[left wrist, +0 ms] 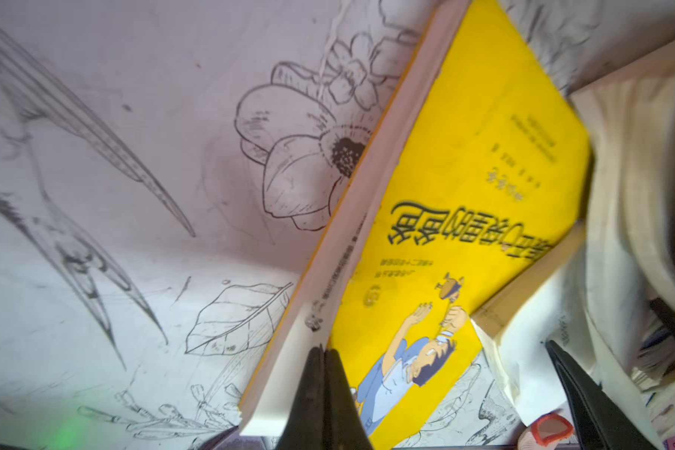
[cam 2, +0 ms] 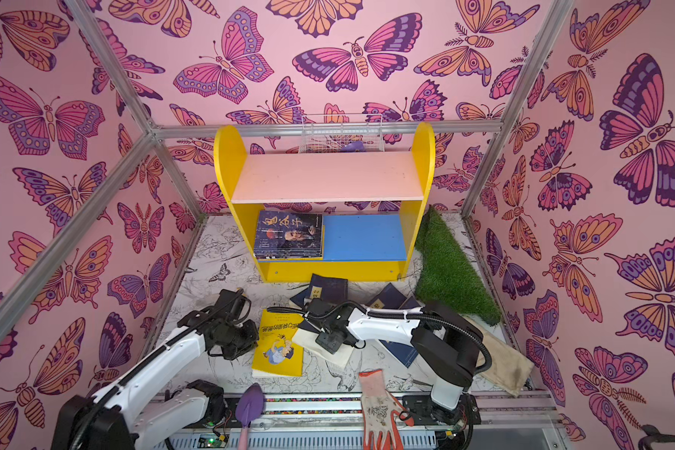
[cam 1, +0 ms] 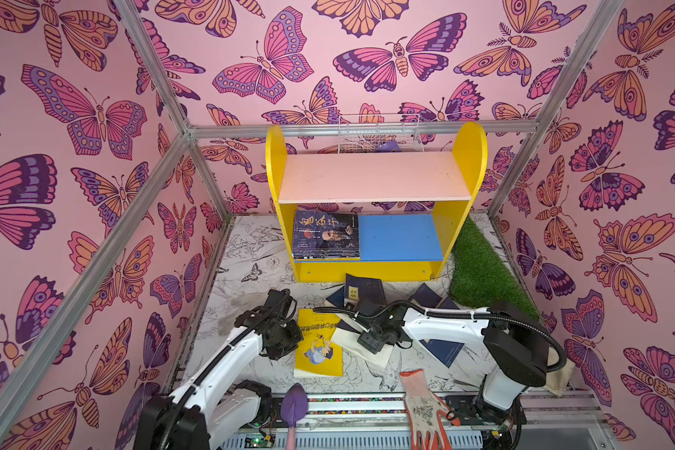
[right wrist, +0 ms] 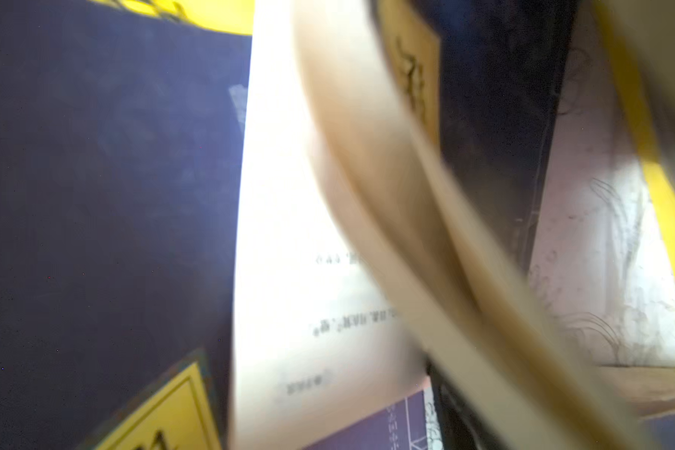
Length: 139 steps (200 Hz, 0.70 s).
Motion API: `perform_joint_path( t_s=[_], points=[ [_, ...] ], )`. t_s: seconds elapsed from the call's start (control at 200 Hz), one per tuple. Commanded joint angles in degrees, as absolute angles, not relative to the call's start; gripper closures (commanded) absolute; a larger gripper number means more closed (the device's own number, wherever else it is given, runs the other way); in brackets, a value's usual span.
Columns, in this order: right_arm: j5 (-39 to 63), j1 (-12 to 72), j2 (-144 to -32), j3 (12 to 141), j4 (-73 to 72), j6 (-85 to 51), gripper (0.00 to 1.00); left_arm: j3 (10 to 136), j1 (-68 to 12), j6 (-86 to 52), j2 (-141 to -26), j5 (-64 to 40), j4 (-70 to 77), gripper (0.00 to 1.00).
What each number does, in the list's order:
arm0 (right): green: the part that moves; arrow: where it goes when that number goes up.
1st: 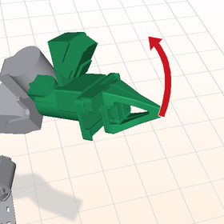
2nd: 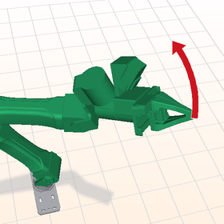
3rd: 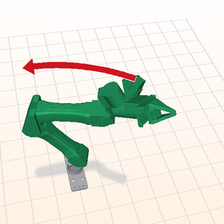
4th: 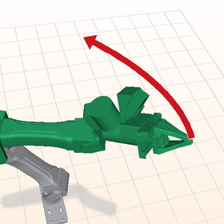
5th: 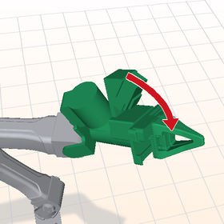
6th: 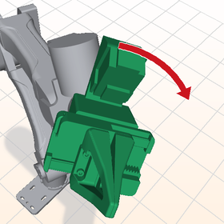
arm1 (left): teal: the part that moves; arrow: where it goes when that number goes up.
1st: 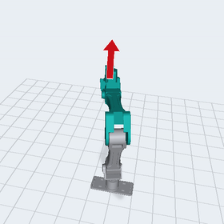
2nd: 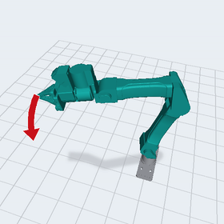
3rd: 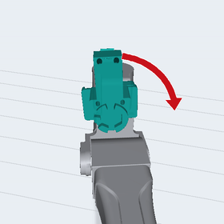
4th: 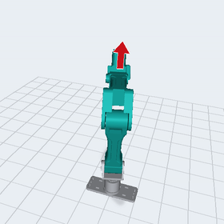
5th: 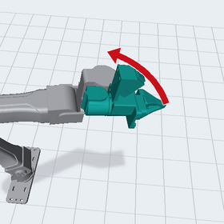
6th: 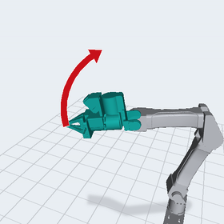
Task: Stacking books/files
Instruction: Move the books to the center of the table.
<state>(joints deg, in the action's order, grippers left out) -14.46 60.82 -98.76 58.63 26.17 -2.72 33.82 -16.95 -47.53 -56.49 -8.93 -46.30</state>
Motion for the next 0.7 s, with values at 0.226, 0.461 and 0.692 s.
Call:
perform_joint_path(
  t_s=[0.226,0.461,0.692],
  points=[
    [-4.25,59.83,-91.77,62.87,22.08,-3.16,0.20,37.02,-17.01,-54.22,-44.31,-5.10,-52.70,1.00],
    [0.31,59.77,-93.12,68.36,20.21,-5.77,0.20,39.87,-16.97,-54.83,-36.85,0.15,-53.16,1.00],
    [-4.99,59.68,-93.20,67.67,20.30,-5.55,0.21,37.34,-16.96,-48.40,-43.68,-11.18,-48.95,1.00]
  ],
)
